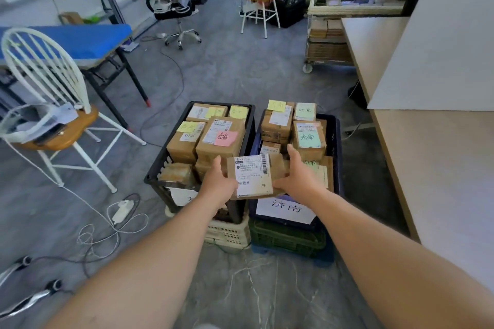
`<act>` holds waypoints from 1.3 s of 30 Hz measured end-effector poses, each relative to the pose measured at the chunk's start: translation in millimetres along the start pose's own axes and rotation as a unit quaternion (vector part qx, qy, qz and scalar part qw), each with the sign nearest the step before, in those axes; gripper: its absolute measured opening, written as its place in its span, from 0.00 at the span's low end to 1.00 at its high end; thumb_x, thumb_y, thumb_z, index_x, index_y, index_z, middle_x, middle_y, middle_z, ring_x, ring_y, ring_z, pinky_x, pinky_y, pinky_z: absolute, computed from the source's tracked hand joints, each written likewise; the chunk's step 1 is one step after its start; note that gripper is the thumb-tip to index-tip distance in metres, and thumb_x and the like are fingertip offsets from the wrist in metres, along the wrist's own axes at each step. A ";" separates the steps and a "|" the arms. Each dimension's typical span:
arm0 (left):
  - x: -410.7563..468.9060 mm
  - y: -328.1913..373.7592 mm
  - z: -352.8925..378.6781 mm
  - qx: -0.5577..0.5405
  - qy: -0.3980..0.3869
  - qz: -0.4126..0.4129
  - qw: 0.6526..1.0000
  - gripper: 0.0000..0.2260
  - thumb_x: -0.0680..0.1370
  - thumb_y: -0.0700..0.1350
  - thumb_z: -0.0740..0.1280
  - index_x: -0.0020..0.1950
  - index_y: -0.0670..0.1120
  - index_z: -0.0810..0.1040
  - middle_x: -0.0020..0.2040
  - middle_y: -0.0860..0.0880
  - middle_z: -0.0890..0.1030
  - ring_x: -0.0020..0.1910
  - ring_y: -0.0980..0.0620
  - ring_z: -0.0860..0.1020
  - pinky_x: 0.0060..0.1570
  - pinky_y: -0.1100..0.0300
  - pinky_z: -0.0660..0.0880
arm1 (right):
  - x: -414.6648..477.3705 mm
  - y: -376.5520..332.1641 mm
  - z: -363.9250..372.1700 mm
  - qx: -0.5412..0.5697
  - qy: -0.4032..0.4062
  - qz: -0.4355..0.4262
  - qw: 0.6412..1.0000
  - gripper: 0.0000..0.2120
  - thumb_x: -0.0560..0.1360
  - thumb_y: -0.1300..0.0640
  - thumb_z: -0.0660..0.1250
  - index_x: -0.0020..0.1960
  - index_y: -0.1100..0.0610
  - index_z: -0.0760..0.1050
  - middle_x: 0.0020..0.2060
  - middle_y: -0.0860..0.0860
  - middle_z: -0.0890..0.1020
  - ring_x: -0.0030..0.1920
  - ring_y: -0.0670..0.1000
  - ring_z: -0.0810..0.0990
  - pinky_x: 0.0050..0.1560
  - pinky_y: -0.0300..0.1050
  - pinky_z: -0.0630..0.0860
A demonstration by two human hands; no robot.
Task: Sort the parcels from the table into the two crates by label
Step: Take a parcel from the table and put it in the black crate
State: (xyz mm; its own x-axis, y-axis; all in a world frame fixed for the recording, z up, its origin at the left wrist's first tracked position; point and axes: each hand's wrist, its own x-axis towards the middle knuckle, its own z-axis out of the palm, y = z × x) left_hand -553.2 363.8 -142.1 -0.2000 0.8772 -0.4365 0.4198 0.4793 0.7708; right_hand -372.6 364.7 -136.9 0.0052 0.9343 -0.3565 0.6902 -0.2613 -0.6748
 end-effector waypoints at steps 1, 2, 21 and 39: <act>4.7 -1.0 -5.9 0.007 0.001 0.001 1.000 0.39 0.77 0.32 0.63 0.80 0.54 0.47 0.72 0.47 0.69 0.66 0.46 0.72 0.60 0.50 0.76 | 4.4 -6.1 3.2 -0.015 -0.010 -0.004 1.000 0.45 0.76 0.57 0.68 0.78 0.44 0.39 0.50 0.52 0.80 0.45 0.52 0.81 0.47 0.53 0.82; 9.2 -1.5 -11.6 0.010 -0.003 0.002 1.000 0.40 0.76 0.31 0.62 0.80 0.54 0.47 0.73 0.47 0.69 0.66 0.46 0.72 0.59 0.50 0.76 | 9.0 -12.2 6.3 -0.026 -0.016 -0.009 0.999 0.47 0.76 0.58 0.69 0.78 0.44 0.36 0.49 0.53 0.81 0.44 0.52 0.81 0.46 0.51 0.82; 159.3 8.3 -145.1 -0.021 -0.052 0.066 0.996 0.24 0.79 0.39 0.65 0.73 0.51 0.62 0.62 0.45 0.76 0.55 0.47 0.77 0.48 0.54 0.76 | 107.1 -151.0 60.6 0.071 0.065 0.016 0.995 0.32 0.78 0.58 0.66 0.76 0.47 0.54 0.56 0.51 0.78 0.44 0.50 0.80 0.36 0.43 0.75; 217.9 19.1 -147.9 0.105 -0.118 0.178 0.971 0.16 0.75 0.43 0.72 0.58 0.52 0.69 0.60 0.49 0.65 0.47 0.54 0.71 0.36 0.67 0.66 | 135.3 -176.0 84.7 -0.057 0.118 0.030 0.991 0.12 0.77 0.61 0.65 0.58 0.51 0.72 0.56 0.51 0.72 0.51 0.51 0.75 0.43 0.38 0.73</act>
State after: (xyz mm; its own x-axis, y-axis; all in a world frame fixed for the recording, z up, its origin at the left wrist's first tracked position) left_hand -719.7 568.4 -153.9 0.1884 0.9433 -0.2734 0.6008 0.1095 0.7919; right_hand -554.6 516.6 -121.1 0.2085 0.9521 -0.2237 0.7611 -0.3016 -0.5742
